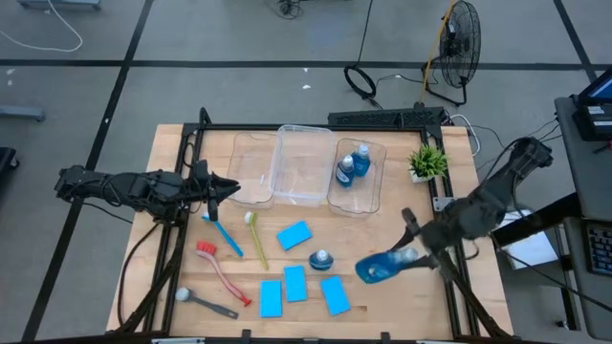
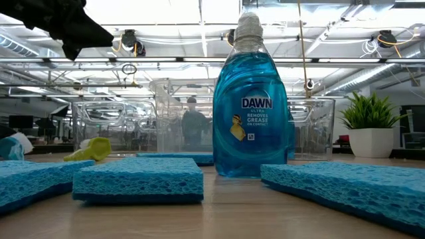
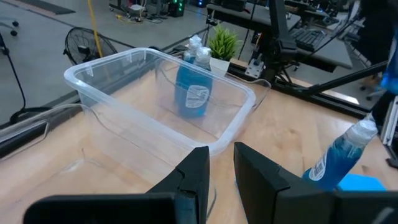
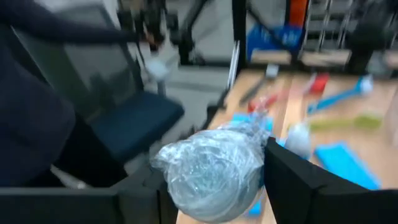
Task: Pick & Place Kitchen Sink Supplies
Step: Put the blue dish soap into the right transparent bin
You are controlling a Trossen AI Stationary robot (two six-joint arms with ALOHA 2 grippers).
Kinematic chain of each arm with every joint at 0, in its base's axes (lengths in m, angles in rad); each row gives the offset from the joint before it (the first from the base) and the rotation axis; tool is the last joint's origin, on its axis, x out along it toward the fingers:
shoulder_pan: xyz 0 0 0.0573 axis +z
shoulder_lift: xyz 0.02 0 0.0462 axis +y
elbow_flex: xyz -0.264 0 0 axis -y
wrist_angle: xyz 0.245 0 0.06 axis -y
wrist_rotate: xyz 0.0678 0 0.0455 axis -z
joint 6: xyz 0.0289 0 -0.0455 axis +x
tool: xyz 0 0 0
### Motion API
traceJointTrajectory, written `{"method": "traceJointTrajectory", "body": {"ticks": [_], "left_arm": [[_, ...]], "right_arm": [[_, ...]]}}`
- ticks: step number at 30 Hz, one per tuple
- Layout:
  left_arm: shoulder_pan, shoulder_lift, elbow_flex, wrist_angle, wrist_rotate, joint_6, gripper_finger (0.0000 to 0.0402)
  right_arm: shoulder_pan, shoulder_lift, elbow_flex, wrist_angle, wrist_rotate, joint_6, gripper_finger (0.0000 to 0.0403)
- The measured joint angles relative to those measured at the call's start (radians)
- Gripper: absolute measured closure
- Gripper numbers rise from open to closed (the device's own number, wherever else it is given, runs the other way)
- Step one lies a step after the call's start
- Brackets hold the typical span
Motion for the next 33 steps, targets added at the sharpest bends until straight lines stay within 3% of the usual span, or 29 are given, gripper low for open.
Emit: {"method": "traceJointTrajectory", "body": {"ticks": [6, 15, 19, 28, 33], "left_arm": [[0.0, 0.0, 0.0, 0.0, 0.0, 0.047, 0.0325], [0.0, 0.0, 0.0, 0.0, -0.003, 0.045, 0.0325], [0.0, 0.0, 0.0, 0.0, -0.003, 0.046, 0.0325], [0.0, 0.0, 0.0, 0.004, -0.004, 0.046, 0.0325], [0.0, 0.0, 0.0, 0.004, -0.004, 0.047, 0.0325]], "right_arm": [[-0.075, -0.058, 0.0, 0.073, 0.048, -0.092, 0.023], [-0.221, -0.049, 0.0, 0.116, 0.385, -0.179, 0.023], [-0.295, -0.03, 0.0, 0.123, 0.487, -0.187, 0.023], [-0.433, 0.001, 0.001, 0.106, 0.523, -0.121, 0.023], [-0.458, -0.007, 0.016, -0.031, 0.517, 0.021, 0.023]]}}
